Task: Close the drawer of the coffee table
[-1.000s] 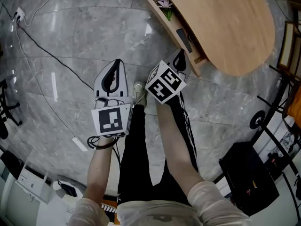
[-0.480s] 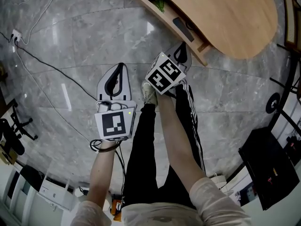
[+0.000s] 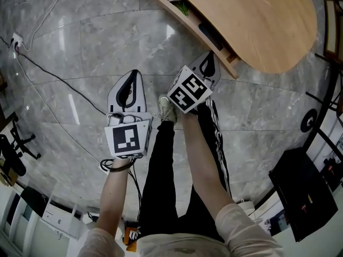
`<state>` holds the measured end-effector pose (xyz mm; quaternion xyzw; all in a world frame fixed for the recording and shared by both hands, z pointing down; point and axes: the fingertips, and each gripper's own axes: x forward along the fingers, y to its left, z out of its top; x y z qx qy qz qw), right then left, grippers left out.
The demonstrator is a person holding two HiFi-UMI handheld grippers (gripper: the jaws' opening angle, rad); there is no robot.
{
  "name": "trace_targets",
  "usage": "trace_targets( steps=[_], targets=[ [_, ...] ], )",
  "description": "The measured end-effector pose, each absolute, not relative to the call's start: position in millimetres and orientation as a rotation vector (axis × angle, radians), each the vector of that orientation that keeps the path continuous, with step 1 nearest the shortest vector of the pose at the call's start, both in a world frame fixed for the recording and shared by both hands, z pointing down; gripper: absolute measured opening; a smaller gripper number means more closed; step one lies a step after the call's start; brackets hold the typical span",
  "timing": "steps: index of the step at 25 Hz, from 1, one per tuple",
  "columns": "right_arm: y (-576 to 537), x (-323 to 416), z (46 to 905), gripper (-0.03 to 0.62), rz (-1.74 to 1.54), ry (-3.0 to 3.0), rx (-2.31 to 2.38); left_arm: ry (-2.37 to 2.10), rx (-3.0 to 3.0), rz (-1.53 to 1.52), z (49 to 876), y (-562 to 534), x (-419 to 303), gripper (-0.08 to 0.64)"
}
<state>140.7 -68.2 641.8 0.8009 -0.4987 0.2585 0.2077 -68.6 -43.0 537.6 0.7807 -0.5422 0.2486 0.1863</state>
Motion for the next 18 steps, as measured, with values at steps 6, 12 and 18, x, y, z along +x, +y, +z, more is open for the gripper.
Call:
trace_targets(
  steps=[6,12,18],
  targets=[
    [-83,151,646,0.006,0.730,-1.383,2.278,-1.528,2.226,0.689,539,-56,-53,0.009],
    [-111,178,644,0.005,0.588,-1.433,2.336,-1.568,2.228,0.619,552,-71,-38,0.009],
    [-128,195,655,0.005,0.502,-1.445,2.415,-1.558,2.248,0.563,571,-73,-19,0.009]
  ],
)
